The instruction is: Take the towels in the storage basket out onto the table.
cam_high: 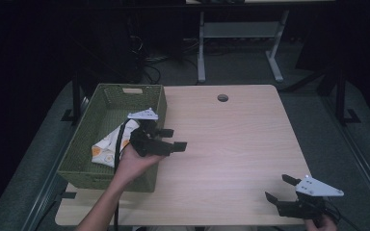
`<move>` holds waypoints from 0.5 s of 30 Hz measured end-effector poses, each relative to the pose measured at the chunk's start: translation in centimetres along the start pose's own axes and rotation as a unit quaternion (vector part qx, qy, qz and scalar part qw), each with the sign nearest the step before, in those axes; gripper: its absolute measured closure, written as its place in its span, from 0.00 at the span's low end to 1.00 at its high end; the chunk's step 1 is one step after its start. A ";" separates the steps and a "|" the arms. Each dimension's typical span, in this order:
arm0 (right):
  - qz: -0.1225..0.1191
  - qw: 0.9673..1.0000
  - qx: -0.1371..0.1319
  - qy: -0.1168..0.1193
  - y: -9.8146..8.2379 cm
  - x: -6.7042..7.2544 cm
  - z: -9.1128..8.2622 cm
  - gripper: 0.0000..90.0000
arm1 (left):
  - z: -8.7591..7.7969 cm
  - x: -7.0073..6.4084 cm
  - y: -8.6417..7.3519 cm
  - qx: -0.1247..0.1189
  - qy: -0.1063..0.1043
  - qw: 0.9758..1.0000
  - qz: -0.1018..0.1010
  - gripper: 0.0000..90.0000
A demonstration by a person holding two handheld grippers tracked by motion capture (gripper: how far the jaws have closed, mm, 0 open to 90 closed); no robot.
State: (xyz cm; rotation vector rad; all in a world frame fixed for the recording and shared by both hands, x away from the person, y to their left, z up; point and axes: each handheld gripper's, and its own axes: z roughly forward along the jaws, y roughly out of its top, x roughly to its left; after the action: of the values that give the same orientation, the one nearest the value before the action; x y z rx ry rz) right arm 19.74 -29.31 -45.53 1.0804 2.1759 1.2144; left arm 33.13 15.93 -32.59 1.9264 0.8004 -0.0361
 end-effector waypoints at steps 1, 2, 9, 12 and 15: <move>0.000 1.000 0.002 0.000 0.0 0.0 0.1 0.15 | -0.2 0.2 0.1 0.002 0.000 1.000 -0.002 0.18; -0.002 1.000 0.002 0.000 0.0 0.0 0.1 0.15 | -0.7 0.6 0.1 0.001 0.008 1.000 -0.006 0.18; -0.004 1.000 -0.002 -0.002 0.1 -0.1 -0.1 0.15 | -2.2 2.1 0.3 0.010 0.020 1.000 -0.016 0.19; -0.005 1.000 -0.004 -0.004 0.1 -0.2 -0.2 0.15 | -2.7 2.6 0.4 0.013 0.021 1.000 -0.015 0.19; -0.007 1.000 -0.004 -0.002 0.1 -0.1 -0.3 0.15 | -3.3 3.4 0.4 0.011 0.022 0.999 -0.023 0.19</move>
State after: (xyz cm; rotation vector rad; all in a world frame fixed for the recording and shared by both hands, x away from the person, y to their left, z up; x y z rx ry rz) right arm 19.65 -29.54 -45.31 1.0632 2.1707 1.2124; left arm 34.94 20.28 -31.88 1.9353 0.8770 -0.0296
